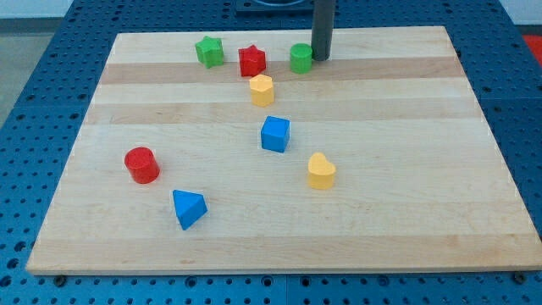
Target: Push the green blocks and red star together to form a group
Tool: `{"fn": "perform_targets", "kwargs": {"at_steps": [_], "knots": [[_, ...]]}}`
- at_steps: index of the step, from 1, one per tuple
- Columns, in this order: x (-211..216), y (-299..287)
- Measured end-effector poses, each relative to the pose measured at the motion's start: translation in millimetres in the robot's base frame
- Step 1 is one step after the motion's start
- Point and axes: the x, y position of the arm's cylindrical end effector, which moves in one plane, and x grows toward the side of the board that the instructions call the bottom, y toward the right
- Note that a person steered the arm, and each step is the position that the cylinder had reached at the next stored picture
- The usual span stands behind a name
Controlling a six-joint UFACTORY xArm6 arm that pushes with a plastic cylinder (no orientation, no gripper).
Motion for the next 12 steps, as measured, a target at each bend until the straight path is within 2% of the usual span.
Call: {"fn": "perform_targets", "kwargs": {"at_steps": [1, 2, 3, 5, 7, 9, 10, 12], "knots": [[4.9, -9.2], [38.9, 0.9], [48.8, -8.4], [35.4, -8.8], [18.2, -48.8], [22.4, -72.3], [56.2, -93.1], [43.8, -103.6]]}}
